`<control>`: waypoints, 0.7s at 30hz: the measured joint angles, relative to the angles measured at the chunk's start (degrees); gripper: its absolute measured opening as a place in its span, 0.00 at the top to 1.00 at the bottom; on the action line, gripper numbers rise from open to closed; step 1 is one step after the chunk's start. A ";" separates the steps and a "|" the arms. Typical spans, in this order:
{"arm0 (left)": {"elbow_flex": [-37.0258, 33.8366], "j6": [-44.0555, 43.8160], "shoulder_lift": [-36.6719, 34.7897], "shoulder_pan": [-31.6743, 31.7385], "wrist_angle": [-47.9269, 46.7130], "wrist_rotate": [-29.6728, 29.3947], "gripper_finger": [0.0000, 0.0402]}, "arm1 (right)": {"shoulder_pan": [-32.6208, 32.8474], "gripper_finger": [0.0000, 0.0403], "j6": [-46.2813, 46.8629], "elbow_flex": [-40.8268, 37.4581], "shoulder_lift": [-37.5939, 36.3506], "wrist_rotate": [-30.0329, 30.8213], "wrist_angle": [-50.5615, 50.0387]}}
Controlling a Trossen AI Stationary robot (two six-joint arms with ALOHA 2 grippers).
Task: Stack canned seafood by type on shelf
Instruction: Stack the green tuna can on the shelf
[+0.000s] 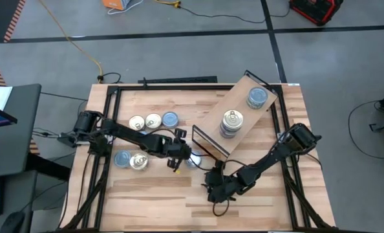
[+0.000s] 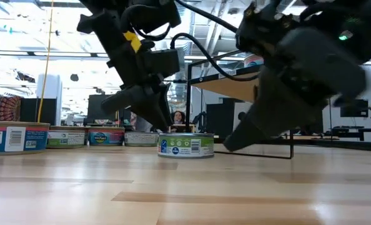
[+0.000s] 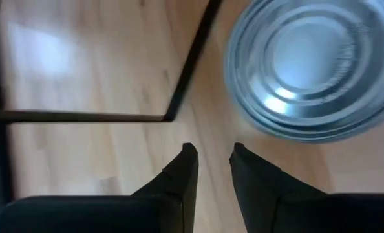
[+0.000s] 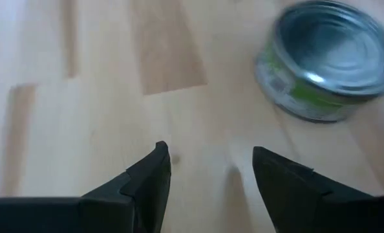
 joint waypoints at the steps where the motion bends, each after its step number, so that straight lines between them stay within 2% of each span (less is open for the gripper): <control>1: 0.02 0.38 0.55 0.69 0.38 1.49 0.79 | -0.29 0.38 0.52 0.01 0.00 0.66 0.27; 7: 0.02 1.05 4.18 2.88 4.62 11.44 0.80 | -2.26 0.38 0.32 -0.07 0.00 2.16 -0.36; 9: 0.02 3.13 5.09 2.71 5.63 16.01 0.80 | -2.80 0.38 0.18 -0.07 0.00 2.13 -0.91; 11: 0.08 5.99 5.78 2.09 6.10 17.97 0.80 | -3.39 0.38 0.02 -0.07 0.00 1.20 -1.85; 15: 0.13 7.56 6.28 0.05 6.23 15.49 0.80 | -3.79 0.38 -0.02 -0.07 0.00 -0.29 -2.58; 21: 0.02 5.53 6.45 -2.91 8.68 15.60 0.80 | -3.47 0.38 -1.57 -0.02 0.00 -0.77 -2.72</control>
